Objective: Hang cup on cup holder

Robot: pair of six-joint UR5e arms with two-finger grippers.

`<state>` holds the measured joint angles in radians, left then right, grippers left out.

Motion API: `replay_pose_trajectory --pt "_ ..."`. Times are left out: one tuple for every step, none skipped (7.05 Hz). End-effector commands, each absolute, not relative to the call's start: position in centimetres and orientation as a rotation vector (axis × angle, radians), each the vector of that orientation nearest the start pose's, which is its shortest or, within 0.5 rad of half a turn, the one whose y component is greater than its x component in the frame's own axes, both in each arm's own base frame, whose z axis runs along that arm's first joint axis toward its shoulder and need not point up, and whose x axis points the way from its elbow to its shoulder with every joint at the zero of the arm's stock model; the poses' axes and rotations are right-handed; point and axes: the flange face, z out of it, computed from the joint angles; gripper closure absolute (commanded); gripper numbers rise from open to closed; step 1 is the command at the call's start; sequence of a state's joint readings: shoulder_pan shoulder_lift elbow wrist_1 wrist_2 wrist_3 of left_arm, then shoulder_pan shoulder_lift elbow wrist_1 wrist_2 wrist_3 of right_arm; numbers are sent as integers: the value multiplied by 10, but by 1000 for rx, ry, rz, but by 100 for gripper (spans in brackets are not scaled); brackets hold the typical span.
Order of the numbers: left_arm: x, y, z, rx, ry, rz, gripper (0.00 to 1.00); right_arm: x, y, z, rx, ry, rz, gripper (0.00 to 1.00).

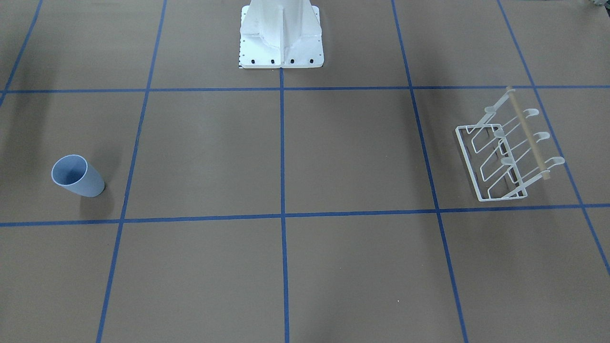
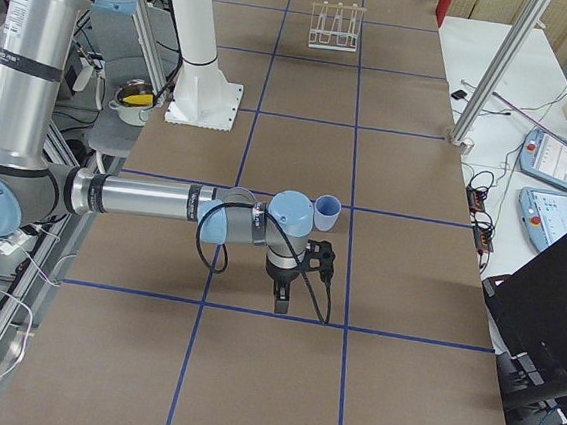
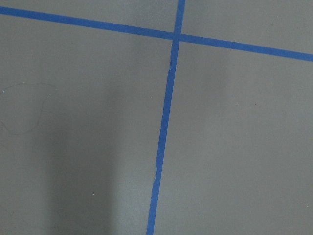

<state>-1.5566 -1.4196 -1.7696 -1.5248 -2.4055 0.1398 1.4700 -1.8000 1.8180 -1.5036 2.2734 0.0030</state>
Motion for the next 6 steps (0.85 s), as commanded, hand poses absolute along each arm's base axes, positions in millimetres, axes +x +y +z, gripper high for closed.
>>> replay_pose_trajectory --pt "-55 -428 616 82 832 154 1 28 -408 631 56 -706 -126 0" --pt "-54 -423 614 81 832 154 1 29 -409 631 58 -705 -127 0" --pt "-54 -419 608 91 831 159 1 29 -410 631 60 -693 -129 0" --pt "-54 -419 600 105 832 162 1 27 -416 622 79 -704 -133 0" --pt "-54 -419 597 110 830 165 1 24 -428 601 179 -733 -168 0" --pt "-56 -428 584 143 828 176 1 23 -435 586 298 -736 -213 0"
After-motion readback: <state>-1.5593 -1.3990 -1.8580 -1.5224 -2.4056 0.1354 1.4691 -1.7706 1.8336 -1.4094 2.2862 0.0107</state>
